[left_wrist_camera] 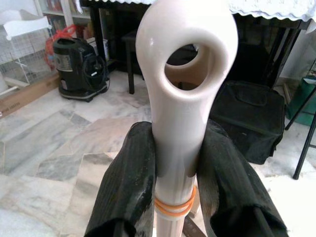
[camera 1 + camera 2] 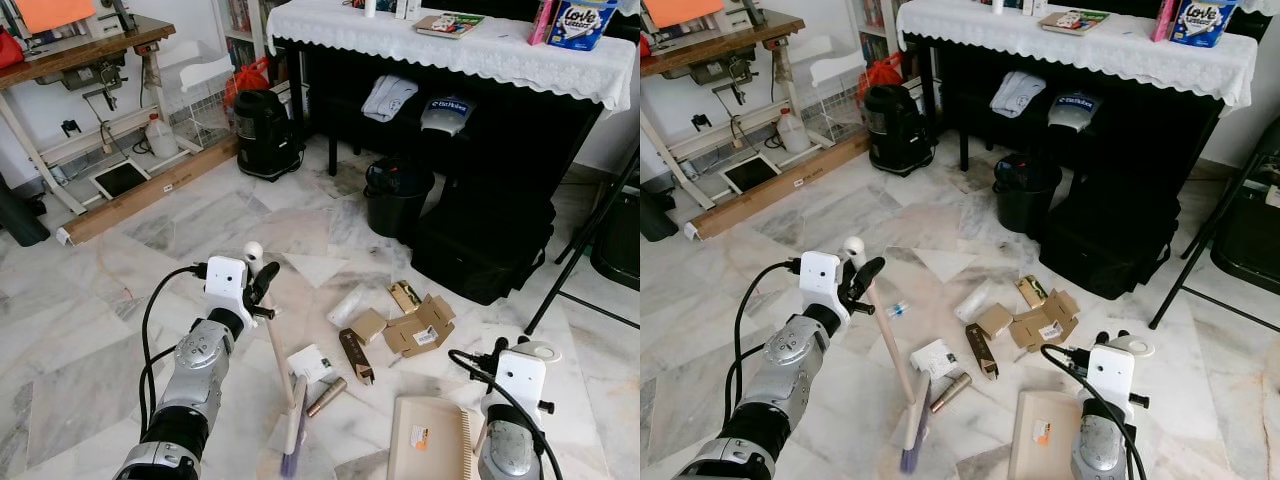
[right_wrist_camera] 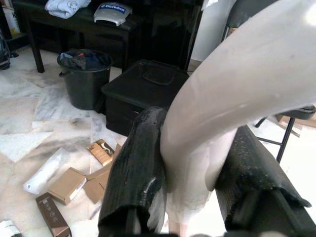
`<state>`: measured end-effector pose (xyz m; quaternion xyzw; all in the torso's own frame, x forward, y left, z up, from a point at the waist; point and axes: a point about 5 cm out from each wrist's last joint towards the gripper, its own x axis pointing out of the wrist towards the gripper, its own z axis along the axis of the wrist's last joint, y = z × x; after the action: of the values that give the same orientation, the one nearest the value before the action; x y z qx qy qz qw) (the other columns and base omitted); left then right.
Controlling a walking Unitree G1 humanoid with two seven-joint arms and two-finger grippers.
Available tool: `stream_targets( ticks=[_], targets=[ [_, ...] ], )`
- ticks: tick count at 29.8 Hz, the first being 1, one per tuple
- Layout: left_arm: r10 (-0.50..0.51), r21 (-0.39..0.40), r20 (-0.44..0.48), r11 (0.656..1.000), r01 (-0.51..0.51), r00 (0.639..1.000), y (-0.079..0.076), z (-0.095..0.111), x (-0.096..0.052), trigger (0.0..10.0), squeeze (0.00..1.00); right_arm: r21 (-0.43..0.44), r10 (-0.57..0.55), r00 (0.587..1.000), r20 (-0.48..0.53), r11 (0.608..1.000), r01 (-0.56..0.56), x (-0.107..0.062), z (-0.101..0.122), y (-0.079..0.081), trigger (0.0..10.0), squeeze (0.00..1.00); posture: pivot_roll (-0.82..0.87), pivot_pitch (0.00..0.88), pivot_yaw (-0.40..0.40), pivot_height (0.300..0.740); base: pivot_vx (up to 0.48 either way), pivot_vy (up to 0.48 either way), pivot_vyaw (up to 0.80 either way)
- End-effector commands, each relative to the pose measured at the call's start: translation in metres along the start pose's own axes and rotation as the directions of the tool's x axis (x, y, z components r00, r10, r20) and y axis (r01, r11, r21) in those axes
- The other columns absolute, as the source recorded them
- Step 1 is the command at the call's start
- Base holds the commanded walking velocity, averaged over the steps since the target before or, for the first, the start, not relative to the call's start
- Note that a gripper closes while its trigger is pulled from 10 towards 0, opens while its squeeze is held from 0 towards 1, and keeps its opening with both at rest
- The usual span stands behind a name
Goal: Sweep floor
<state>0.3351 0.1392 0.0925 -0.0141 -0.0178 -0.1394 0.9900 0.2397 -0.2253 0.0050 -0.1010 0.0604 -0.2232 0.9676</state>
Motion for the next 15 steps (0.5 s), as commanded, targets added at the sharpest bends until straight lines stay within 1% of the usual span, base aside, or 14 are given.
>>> stream_targets(
  ticks=[1, 3, 11, 15],
  targets=[
    [0.005, -0.005, 0.049, 1.000, -0.005, 0.999, 0.000, 0.010, 0.006, 10.0, 0.00, 0.008, 0.011, 0.999, -0.042, 1.000, -0.011, -0.005, -0.007, 0.004, 10.0, 0.00, -0.10, 0.000, 0.068, 0.740, 0.000, 0.000, 0.00],
    [0.003, -0.014, 0.042, 1.000, -0.002, 0.999, -0.002, 0.009, 0.007, 10.0, 0.00, 0.010, 0.011, 0.999, -0.037, 1.000, -0.011, -0.004, -0.006, 0.004, 10.0, 0.00, -0.10, 0.000, 0.069, 0.740, 0.000, 0.000, 0.00],
    [-0.064, -0.082, 0.017, 0.994, 0.065, 0.998, -0.011, 0.005, 0.009, 10.0, 0.00, 0.017, 0.015, 0.999, -0.034, 1.000, -0.015, -0.002, -0.004, 0.006, 10.0, 0.00, -0.10, 0.000, 0.068, 0.740, 0.000, 0.000, 0.00],
    [-0.100, -0.090, 0.003, 0.991, 0.100, 0.995, -0.014, 0.003, 0.009, 10.0, 0.00, 0.020, 0.016, 0.999, -0.033, 1.000, -0.016, -0.001, -0.004, 0.006, 10.0, 0.00, -0.10, 0.000, 0.069, 0.740, 0.000, 0.000, 0.00]
  ],
)
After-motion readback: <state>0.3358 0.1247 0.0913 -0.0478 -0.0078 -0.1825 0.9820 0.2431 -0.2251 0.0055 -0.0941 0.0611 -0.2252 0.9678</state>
